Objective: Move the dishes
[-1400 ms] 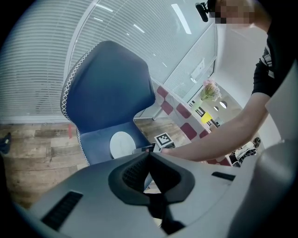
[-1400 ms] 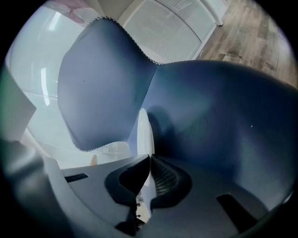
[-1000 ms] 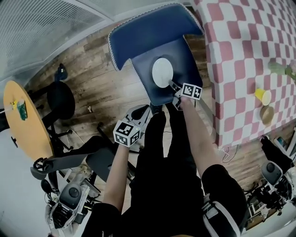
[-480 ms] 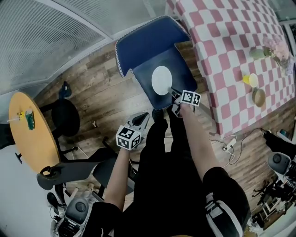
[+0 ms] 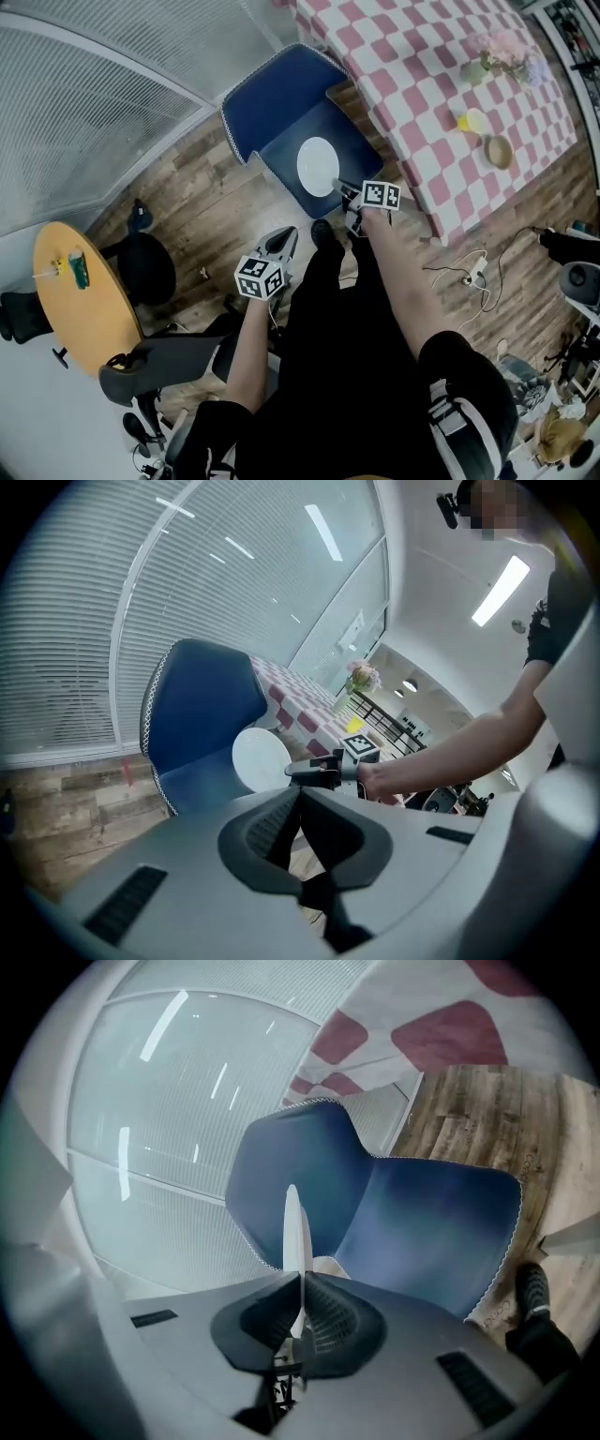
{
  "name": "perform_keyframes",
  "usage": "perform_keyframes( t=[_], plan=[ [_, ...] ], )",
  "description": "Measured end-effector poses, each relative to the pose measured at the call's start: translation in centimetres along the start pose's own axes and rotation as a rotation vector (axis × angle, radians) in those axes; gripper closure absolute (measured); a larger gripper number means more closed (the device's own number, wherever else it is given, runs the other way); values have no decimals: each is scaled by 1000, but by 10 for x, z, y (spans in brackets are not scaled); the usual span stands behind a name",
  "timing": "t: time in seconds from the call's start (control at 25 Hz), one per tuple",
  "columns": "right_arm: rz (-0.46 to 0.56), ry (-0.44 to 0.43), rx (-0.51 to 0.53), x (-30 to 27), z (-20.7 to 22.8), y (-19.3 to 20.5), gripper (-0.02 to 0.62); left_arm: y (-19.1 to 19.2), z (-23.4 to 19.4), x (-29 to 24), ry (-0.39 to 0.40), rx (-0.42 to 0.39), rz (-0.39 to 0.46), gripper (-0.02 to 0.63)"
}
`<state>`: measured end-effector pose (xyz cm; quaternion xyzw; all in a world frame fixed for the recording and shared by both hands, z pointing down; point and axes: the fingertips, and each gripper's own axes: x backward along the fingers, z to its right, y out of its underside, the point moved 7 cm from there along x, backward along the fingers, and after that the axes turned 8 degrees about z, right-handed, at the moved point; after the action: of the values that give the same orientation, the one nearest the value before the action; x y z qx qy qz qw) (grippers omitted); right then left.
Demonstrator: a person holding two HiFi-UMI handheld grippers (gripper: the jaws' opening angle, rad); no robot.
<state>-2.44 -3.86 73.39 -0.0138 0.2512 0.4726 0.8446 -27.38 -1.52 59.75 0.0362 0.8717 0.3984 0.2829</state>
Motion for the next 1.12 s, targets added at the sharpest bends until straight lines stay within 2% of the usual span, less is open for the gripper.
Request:
perform_keyframes(
  t=[0.28,0.56,0.96,1.12],
  plan=[
    [99,-15,-34,54,-21,-10,568,-12,38,-8,90,-78,-55,584],
    [241,-35,-86,121,-8,-40,568,-30,86,-45,174,-168,-70,584],
    [382,-43,-106,219,9,-89,568,-32,152,-82,213,-200,-69,584],
    [424,-12,-119,262,28,-105,568,-28,180,-98,233,-208,-81,584]
  ],
)
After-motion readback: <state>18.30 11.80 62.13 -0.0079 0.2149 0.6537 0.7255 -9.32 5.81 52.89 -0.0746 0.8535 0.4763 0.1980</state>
